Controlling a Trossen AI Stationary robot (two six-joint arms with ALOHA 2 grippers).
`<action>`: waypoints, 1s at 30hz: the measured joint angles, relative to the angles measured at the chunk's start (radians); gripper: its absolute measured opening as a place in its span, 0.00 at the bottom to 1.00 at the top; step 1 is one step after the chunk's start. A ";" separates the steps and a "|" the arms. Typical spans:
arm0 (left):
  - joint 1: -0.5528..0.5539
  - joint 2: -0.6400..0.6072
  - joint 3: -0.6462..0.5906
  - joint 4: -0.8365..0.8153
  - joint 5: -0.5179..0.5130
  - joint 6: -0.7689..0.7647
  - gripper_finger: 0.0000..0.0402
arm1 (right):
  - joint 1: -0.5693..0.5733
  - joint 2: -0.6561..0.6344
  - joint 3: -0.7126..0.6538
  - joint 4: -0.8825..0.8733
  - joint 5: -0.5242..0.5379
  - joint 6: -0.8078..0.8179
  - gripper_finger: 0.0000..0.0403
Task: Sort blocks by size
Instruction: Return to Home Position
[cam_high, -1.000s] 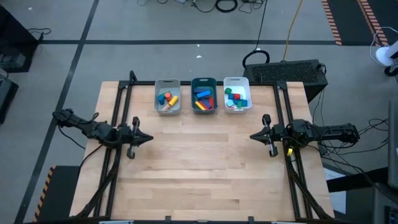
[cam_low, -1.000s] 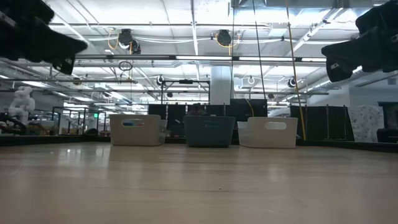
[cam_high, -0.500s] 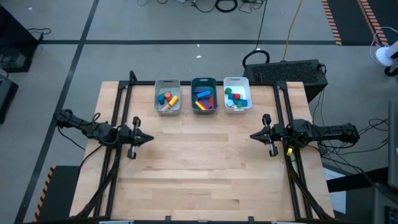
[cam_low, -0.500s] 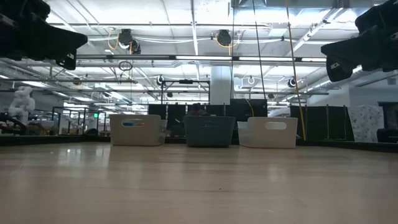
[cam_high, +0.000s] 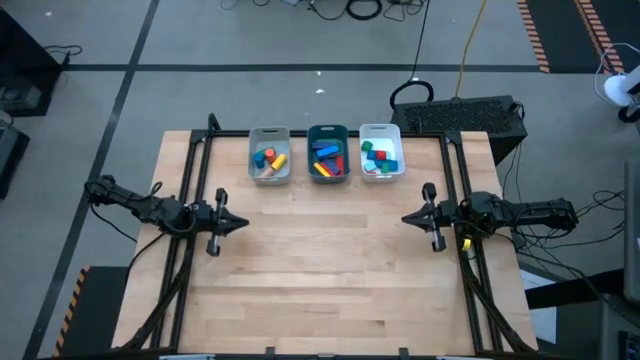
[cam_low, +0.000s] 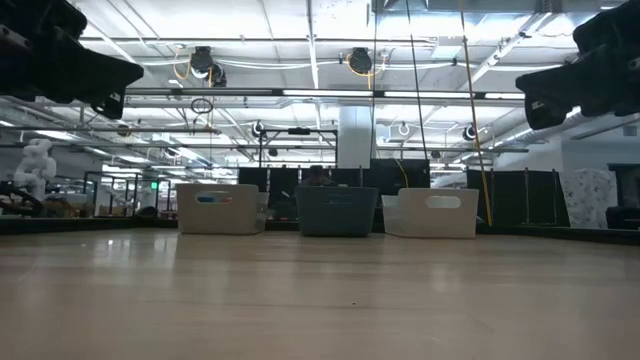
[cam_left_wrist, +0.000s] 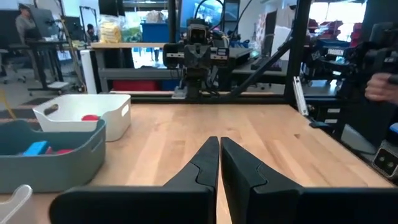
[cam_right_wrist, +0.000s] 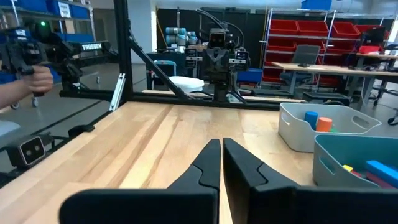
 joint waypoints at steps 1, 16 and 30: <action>0.001 0.000 0.000 0.000 -0.002 0.013 0.05 | 0.000 0.000 0.000 0.000 0.002 -0.003 0.00; 0.076 -0.053 0.000 0.046 -0.013 0.095 0.05 | 0.000 0.000 0.000 0.019 0.024 0.014 0.00; 0.359 -0.053 -0.001 -0.021 0.259 0.053 0.05 | 0.000 0.000 0.000 0.061 0.024 0.005 0.00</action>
